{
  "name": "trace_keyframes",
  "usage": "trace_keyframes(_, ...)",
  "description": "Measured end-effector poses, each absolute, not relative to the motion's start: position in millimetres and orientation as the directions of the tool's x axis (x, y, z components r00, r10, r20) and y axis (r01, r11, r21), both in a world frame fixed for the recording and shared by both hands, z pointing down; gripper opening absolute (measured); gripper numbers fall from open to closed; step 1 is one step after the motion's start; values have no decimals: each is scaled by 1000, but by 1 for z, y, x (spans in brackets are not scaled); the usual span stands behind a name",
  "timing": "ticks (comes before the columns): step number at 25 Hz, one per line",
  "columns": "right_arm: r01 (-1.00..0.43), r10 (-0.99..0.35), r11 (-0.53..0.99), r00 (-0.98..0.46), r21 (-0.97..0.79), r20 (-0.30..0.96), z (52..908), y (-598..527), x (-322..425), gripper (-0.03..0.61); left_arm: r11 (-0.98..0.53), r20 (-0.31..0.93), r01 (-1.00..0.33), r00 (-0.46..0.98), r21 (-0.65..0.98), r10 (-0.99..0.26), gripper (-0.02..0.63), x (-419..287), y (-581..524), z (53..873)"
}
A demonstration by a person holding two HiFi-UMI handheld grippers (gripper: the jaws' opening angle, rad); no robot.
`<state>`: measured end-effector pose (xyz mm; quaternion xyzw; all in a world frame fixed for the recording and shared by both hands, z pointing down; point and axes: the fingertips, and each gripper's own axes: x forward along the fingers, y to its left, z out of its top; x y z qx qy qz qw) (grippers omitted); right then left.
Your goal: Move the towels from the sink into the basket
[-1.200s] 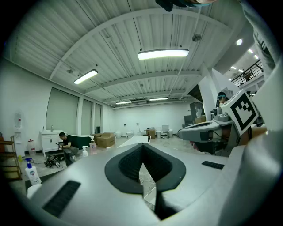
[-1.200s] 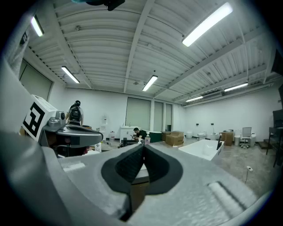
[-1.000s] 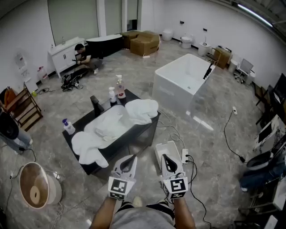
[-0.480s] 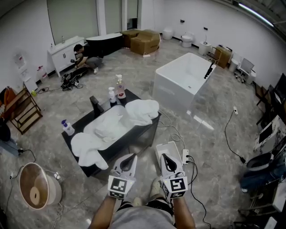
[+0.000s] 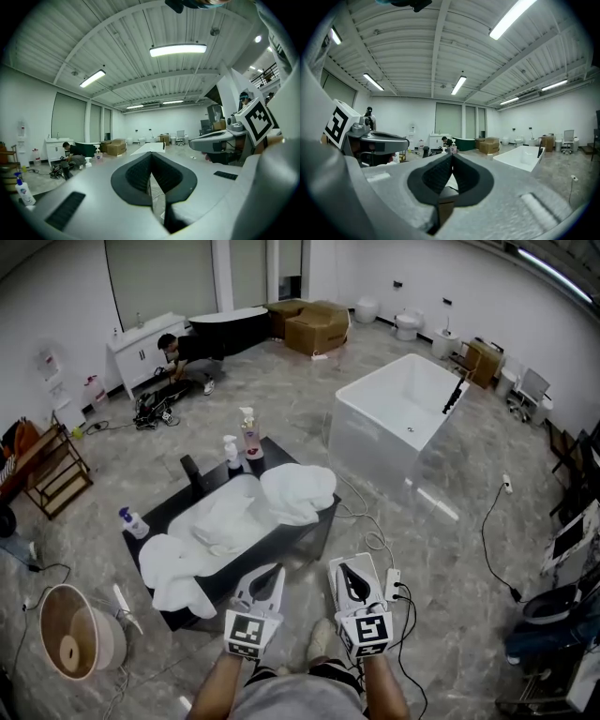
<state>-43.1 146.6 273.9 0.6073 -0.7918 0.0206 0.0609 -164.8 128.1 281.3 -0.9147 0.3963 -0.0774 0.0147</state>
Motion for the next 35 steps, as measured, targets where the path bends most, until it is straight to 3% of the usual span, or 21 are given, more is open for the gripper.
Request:
trace_keyframes(17, -896, -885, 443, -441, -25, 151, 299, -5, 14, 0, -557, 196, -828, 537, -67, -821, 9, -96, -2, 307)
trace_keyframes(35, -856, -826, 517, -507, -28, 248, 356, -102, -13, 0, -502, 266, -864, 476, -37, -838, 9, -117, -88, 353)
